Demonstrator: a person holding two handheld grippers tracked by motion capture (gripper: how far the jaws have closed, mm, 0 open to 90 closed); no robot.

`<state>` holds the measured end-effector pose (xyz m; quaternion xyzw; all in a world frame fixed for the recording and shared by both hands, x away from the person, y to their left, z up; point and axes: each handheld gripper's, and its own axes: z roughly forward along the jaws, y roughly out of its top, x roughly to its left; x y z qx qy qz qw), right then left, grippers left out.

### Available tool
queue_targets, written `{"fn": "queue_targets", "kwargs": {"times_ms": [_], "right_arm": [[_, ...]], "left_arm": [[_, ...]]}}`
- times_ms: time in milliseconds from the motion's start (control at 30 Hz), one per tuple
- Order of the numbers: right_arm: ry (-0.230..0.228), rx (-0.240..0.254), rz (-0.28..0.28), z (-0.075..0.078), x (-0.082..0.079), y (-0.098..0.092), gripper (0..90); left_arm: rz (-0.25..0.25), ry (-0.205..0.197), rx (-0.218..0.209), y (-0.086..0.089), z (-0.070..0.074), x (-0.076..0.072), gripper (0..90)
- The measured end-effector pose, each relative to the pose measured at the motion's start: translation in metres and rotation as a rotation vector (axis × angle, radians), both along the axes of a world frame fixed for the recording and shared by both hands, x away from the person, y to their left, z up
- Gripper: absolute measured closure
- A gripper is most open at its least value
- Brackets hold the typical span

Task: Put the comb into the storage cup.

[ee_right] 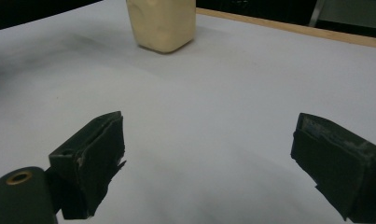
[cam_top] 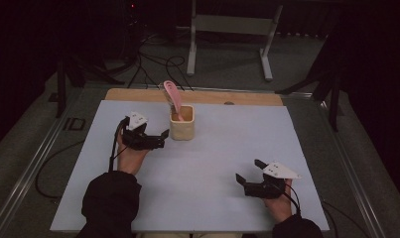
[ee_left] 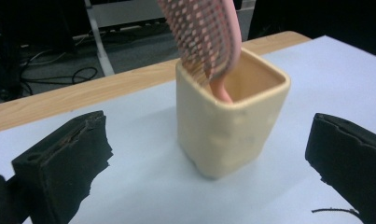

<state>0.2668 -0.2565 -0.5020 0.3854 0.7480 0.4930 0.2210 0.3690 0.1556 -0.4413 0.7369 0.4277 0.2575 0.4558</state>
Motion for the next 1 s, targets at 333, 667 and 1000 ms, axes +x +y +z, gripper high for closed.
{"fn": "queue_targets", "kwargs": {"times_ms": [333, 667, 1000], "right_arm": [[-0.001, 0.001, 0.004, 0.0, -0.001, 0.001, 9.3], [-0.006, 0.007, 0.004, 0.0, -0.001, 0.002, 9.3], [-0.018, 0.021, 0.001, 0.002, -0.002, 0.0, 9.3]], "left_arm": [[-0.028, -0.002, -0.018, 0.028, -0.012, -0.034, 0.1], [-0.034, -0.008, -0.022, 0.055, -0.032, -0.078, 0.1], [-0.018, -0.026, -0.03, 0.071, -0.05, -0.107, 0.1]]}}
